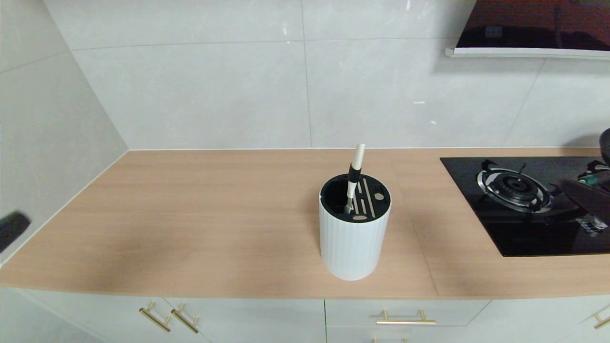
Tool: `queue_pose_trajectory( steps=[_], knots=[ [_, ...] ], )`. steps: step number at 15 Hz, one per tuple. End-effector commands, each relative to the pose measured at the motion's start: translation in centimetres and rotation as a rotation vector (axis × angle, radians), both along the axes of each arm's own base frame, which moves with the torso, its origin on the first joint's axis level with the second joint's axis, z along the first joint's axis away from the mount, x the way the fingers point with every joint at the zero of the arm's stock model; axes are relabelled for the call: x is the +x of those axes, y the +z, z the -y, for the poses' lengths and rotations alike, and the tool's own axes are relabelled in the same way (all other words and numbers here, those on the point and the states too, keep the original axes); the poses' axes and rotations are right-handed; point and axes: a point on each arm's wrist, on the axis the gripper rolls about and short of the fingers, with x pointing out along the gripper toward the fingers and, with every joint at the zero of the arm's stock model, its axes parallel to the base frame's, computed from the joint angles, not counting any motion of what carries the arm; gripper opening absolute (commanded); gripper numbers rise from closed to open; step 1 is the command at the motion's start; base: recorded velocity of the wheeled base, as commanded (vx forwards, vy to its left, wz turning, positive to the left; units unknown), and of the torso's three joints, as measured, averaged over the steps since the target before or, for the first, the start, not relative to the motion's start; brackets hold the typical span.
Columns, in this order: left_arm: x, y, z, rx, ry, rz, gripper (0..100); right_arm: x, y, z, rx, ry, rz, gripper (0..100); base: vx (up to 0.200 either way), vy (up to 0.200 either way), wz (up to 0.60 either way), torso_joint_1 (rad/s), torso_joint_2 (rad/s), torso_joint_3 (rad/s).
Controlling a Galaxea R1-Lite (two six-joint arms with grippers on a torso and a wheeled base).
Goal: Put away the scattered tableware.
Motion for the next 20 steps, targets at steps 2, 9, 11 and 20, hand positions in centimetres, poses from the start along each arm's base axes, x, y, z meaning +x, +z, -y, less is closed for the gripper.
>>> queue_pose_trajectory(
  steps=[2, 9, 11, 20],
  knots=[
    [-7.4, -6.3, -3.3, 0.007, 0.084, 0.025, 100, -9.8, -3.2, 3.7, -0.018, -0.171, 0.164, 100, 0.000, 0.000, 0.00, 0.000, 0.00, 0.000],
    [-8.1, -8.9, -2.6, -0.075, 0.374, 0.016, 100, -15.7, -8.2, 3.4, -0.162, -0.273, 0.249, 100, 0.000, 0.000, 0.00, 0.000, 0.00, 0.000],
    [-7.8, -9.5, -2.2, -0.062, 0.415, -0.003, 100, -14.4, -10.3, 3.6, -0.198, -0.354, 0.165, 100, 0.000, 0.000, 0.00, 0.000, 0.00, 0.000],
    [-5.8, -16.9, -1.8, 0.171, 0.462, -0.060, 100, -12.3, -16.2, 3.5, -0.141, -0.262, -0.074, 100, 0.000, 0.000, 0.00, 0.000, 0.00, 0.000]
  ],
)
